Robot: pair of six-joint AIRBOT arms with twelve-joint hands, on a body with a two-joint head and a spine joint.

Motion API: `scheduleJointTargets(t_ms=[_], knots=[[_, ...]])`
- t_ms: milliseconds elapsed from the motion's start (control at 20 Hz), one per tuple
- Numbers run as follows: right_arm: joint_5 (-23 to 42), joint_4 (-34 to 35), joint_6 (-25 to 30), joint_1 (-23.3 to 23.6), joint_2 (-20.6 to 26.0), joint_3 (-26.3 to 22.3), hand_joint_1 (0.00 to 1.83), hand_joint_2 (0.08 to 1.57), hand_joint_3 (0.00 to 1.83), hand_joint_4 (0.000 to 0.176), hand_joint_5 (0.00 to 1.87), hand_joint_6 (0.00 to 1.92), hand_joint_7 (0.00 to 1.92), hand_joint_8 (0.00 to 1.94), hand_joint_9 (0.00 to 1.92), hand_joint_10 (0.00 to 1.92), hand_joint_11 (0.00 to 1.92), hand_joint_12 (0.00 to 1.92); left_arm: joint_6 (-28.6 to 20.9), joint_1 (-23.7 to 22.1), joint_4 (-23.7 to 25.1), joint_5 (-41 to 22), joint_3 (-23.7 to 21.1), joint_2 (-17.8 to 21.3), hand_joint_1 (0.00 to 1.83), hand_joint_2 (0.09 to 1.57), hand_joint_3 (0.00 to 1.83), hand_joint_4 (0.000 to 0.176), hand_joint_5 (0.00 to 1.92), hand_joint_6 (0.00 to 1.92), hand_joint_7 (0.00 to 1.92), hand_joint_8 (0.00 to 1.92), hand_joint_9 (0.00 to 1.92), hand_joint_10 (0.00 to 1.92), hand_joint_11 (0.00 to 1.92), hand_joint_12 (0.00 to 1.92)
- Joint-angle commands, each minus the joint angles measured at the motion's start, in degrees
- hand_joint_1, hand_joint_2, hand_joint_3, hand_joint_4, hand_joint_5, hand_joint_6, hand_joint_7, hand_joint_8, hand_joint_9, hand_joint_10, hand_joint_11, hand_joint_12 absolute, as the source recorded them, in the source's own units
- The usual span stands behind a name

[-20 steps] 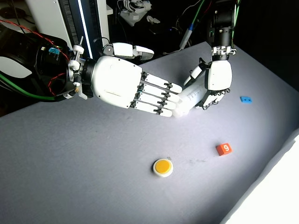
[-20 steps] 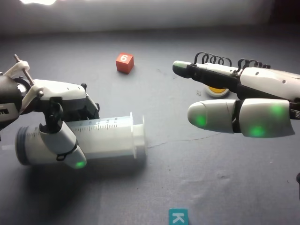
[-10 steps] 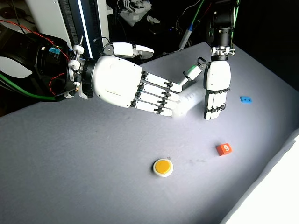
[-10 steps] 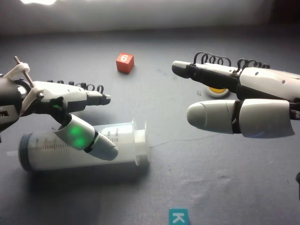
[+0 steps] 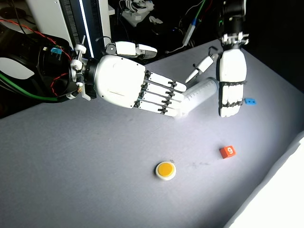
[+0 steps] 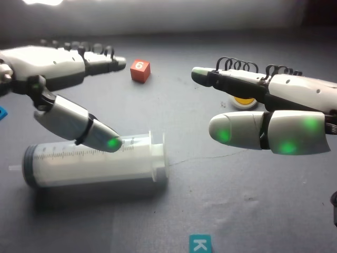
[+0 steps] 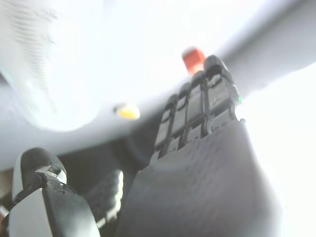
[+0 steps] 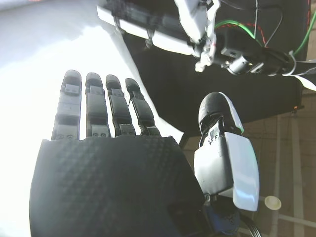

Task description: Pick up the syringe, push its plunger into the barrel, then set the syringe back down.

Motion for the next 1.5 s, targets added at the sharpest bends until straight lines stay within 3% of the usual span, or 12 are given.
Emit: scheduleJointTargets(t_ms=[0,200,300,350,400,450,600,700,800,850,1050,1450], knots=[[7.91,-0.65,0.21,0.41,0.21,-0.11,0.00,1.19,0.00,0.000,0.01,0.00,0.00,0.00,0.00,0.00,0.00,0.00,-0.07,-1.27,2.02,-8.60,-0.01,1.15,0.42,0.82,0.00,0.000,0.00,0.00,0.00,0.00,0.01,0.00,0.00,0.31],[9.98,-2.75,0.54,0.05,0.23,-0.11,0.00,1.21,0.00,0.000,0.23,0.01,0.21,0.03,0.16,0.01,0.00,0.23,-0.06,-1.35,8.59,-20.01,-0.64,5.29,0.29,0.93,0.01,0.000,0.32,0.11,0.47,0.19,0.45,0.23,0.00,1.12],[12.00,-6.94,1.27,-0.74,0.36,-0.10,0.05,1.22,0.00,0.000,0.64,0.07,0.70,0.13,0.51,0.31,0.00,1.18,-0.05,-1.16,10.69,-25.45,-2.05,8.28,0.23,0.96,0.00,0.000,0.14,1.52,0.34,1.64,0.33,1.63,0.09,1.77],[12.41,-8.02,1.49,-0.94,0.39,-0.11,0.08,1.19,0.00,0.000,0.70,0.67,0.74,0.96,0.50,1.13,0.04,1.60,-0.05,-0.96,12.33,-28.69,-2.45,9.48,0.30,0.97,0.00,0.000,0.15,1.84,0.35,1.87,0.32,1.86,0.25,1.89],[12.51,-8.75,1.51,-1.09,0.39,-0.11,0.06,1.16,0.00,0.000,0.73,1.52,0.82,1.70,0.61,1.76,0.25,1.86,-0.05,-0.84,13.80,-32.03,-2.81,10.74,0.28,0.99,0.01,0.000,0.30,1.91,0.45,1.91,0.41,1.91,0.45,1.92],[12.50,-8.82,1.53,-1.19,0.38,-0.11,0.07,1.13,0.00,0.000,0.82,1.84,0.93,1.89,0.77,1.89,0.54,1.91,-0.05,-0.79,14.80,-35.40,-3.19,11.94,0.20,1.02,0.01,0.000,0.45,1.92,0.60,1.92,0.53,1.92,0.53,1.92],[12.63,-8.82,1.53,-1.16,0.39,-0.09,0.13,1.07,0.00,0.000,1.23,1.92,1.36,1.94,1.35,1.92,1.41,1.92,0.01,-0.79,16.69,-42.02,-4.12,14.97,0.10,1.10,0.00,0.000,1.57,1.92,1.68,1.92,1.65,1.92,1.55,1.92],[12.78,-8.87,1.43,-1.17,0.42,-0.09,0.05,1.10,0.01,0.126,1.57,1.92,1.62,1.94,1.65,1.92,1.70,1.92,0.01,-1.66,19.64,-46.06,-4.38,16.55,0.11,1.13,0.00,0.091,1.59,1.92,1.70,1.92,1.72,1.92,1.68,1.92],[13.30,-9.07,0.74,-1.17,0.43,-0.09,0.12,1.10,0.00,0.124,1.73,1.92,1.74,1.94,1.76,1.92,1.85,1.92,0.01,-4.10,22.62,-48.26,-4.48,17.61,0.14,1.13,0.00,0.169,1.49,1.92,1.62,1.92,1.64,1.92,1.64,1.92],[13.30,-10.00,0.27,-1.16,0.42,-0.09,0.28,1.18,0.02,0.098,1.77,1.92,1.78,1.94,1.80,1.92,1.89,1.92,0.01,-4.33,22.67,-49.44,-4.45,18.00,0.21,1.18,0.01,0.175,1.47,1.92,1.61,1.92,1.65,1.92,1.69,1.92],[13.73,-12.13,0.30,-1.47,0.42,-0.11,1.02,1.42,0.04,0.135,1.73,1.92,1.84,1.94,1.90,1.92,1.92,1.92,0.84,-4.88,23.74,-52.79,-3.74,18.79,1.14,1.31,0.01,0.176,1.56,1.92,1.72,1.92,1.77,1.92,1.78,1.92],[13.99,-12.71,0.77,-1.41,0.39,-0.12,0.97,1.47,0.05,0.172,1.71,1.92,1.80,1.94,1.86,1.92,1.92,1.92,1.65,-4.37,25.65,-60.00,-2.26,19.40,1.21,1.31,0.02,0.142,1.61,1.92,1.72,1.92,1.75,1.92,1.71,1.92]])
